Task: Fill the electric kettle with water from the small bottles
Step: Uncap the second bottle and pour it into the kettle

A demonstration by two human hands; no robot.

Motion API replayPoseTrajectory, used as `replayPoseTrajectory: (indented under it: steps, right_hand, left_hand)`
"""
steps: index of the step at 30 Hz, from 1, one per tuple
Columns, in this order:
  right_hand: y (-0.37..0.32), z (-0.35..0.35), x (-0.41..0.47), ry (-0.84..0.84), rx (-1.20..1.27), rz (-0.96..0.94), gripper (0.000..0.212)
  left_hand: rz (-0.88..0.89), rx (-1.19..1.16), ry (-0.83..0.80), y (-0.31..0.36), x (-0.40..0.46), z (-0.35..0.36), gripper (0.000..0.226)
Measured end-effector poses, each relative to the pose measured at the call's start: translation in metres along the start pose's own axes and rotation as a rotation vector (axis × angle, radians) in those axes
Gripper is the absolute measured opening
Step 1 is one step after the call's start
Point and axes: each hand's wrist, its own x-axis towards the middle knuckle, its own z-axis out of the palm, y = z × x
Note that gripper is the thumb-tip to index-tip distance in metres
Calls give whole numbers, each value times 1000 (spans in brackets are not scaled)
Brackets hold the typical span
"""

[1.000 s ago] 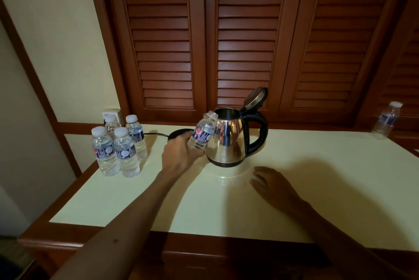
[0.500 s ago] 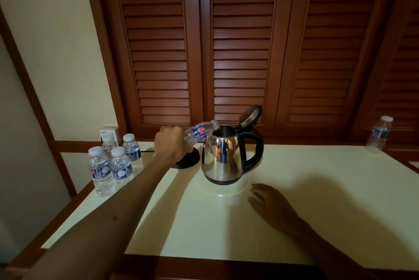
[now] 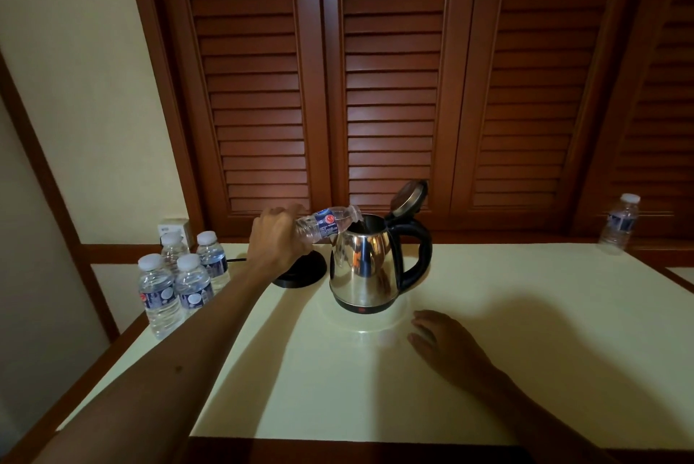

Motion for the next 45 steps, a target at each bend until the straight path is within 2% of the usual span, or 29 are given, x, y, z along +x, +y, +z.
replayPoseTrajectory:
  steps: [9, 22, 32, 40, 45]
  right_hand:
    - [0, 2, 1, 2, -13, 13, 46]
    - [4, 4, 0, 4, -14, 15, 46]
    - [4, 4, 3, 8, -38, 2, 46]
    - [3, 3, 2, 21, -36, -3, 46]
    - [2, 2, 0, 34, -30, 11, 46]
  left_hand:
    - [50, -3, 37, -4, 5, -4, 50]
    - [96, 27, 70, -4, 9, -3, 58]
    - [179, 34, 101, 2, 15, -10, 53]
    - [235, 41, 62, 3, 26, -12, 55]
    - [258, 73, 51, 8, 30, -13, 49]
